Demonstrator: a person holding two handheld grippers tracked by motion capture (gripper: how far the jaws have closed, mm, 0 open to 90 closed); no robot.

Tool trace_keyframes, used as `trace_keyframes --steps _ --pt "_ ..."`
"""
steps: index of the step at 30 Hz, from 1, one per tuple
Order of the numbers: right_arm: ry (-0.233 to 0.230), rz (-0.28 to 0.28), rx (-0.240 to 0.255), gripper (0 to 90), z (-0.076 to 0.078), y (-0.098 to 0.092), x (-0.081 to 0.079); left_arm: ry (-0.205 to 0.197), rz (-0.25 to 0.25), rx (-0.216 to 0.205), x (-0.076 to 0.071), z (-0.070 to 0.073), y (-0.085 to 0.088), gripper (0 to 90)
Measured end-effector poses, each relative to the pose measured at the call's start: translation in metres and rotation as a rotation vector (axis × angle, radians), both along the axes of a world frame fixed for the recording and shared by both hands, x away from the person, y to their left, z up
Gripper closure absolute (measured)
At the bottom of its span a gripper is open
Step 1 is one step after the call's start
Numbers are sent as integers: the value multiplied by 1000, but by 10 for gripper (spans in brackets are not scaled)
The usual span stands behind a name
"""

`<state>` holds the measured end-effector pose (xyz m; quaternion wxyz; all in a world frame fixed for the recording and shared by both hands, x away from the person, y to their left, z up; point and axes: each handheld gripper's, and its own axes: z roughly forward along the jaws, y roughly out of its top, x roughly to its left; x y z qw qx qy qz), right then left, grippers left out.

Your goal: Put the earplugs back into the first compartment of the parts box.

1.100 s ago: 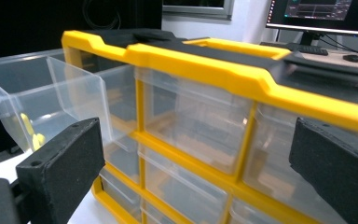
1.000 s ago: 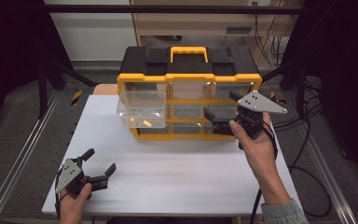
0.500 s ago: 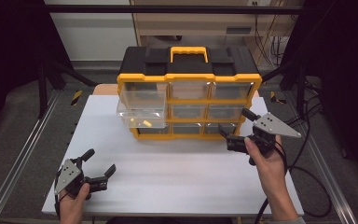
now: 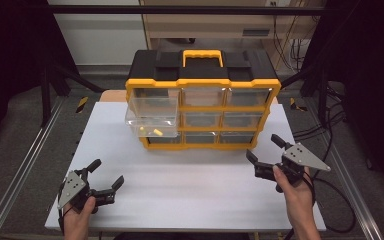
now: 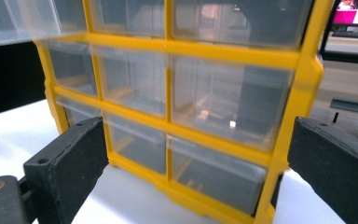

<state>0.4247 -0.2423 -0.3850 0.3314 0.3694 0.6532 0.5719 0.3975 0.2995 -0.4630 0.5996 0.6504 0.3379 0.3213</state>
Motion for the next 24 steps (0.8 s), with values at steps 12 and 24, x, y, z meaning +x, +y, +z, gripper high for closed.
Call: trace_keyframes --steps 12,24 --pt "41 45 -16 50 -31 -3 -6 1 -14 5 1 -2 0 10" --pt "72 83 -15 48 -50 8 -6 -2 -20 12 1 -3 -1 11"
